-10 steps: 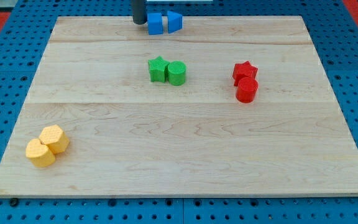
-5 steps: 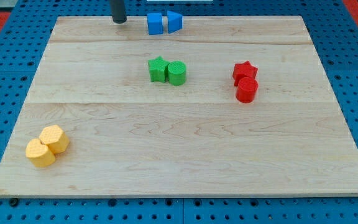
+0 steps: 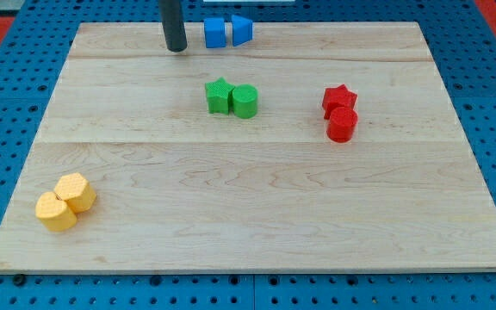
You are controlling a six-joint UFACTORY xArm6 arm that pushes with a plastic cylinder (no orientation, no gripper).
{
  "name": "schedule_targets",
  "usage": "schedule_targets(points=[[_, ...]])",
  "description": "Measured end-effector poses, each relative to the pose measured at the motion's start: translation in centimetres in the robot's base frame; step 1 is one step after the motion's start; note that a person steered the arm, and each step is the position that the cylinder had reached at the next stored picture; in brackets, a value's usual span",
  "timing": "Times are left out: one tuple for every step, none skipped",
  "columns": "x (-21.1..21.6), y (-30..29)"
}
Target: Push your arm closer to red star
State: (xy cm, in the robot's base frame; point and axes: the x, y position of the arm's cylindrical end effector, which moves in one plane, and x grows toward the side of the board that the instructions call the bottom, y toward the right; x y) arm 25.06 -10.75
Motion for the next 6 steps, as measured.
schedule_targets(points=[[1.7,4.3],[2.8,7.9],[2.8,14.2],[5.8,20.2],[11.2,23.9],[14.4,28.0]])
